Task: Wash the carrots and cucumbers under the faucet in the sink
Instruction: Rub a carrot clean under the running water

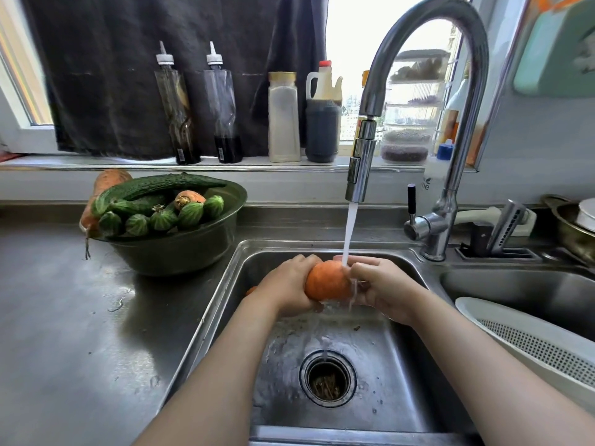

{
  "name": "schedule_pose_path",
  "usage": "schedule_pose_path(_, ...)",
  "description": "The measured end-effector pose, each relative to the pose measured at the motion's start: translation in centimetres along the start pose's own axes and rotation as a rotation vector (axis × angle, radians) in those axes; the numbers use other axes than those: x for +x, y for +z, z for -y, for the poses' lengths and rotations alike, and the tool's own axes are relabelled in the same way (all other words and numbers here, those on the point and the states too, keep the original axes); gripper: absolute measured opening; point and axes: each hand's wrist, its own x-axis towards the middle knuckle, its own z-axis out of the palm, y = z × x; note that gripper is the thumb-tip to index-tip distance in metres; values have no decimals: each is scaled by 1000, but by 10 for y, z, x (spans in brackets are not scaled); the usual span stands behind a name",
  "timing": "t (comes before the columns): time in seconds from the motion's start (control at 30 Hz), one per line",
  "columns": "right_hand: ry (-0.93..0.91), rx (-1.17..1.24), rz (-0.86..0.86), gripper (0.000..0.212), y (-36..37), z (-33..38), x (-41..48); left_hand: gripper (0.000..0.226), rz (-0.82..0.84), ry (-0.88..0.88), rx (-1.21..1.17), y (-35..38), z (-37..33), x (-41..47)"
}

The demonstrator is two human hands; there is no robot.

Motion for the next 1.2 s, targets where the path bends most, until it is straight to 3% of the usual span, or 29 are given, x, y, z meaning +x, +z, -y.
schedule_pose_path(0.2,-27,-13,-20,23,11,0,-2,79,-46,-1,150,2,-7,1)
schedule_pose_path(0.4,-3,139,-25,35,5,4,1,81,-131,65,192,-2,-8,5)
schedule_pose_path(0.5,-4,29,-41,30,8,-2,0,84,-78,87,243,1,-10,6)
schedule_pose_path(0.73,10,98,-56,28,9,2,1,74,-75,91,139,5,-9,6)
schedule_pose_path(0.8,16,136,-91,29,9,2,2,78,-37,21,-69,9,-9,6)
schedule_pose_path(0.9,44,72,-43,38,7,-2,6,85,52,-179,-715,18,-10,6)
schedule_pose_path(1.0,75,-15,32,33,4,-3,4,58,166,-347,-1180,21,-12,7)
schedule_pose_path(1.1,171,-3,133,39,4,-5,1,44,159,-369,-1509,20,-15,10)
schedule_pose_path(1.2,223,-87,194,46,2,-13,2,45,76,-381,-1645,17,-14,13)
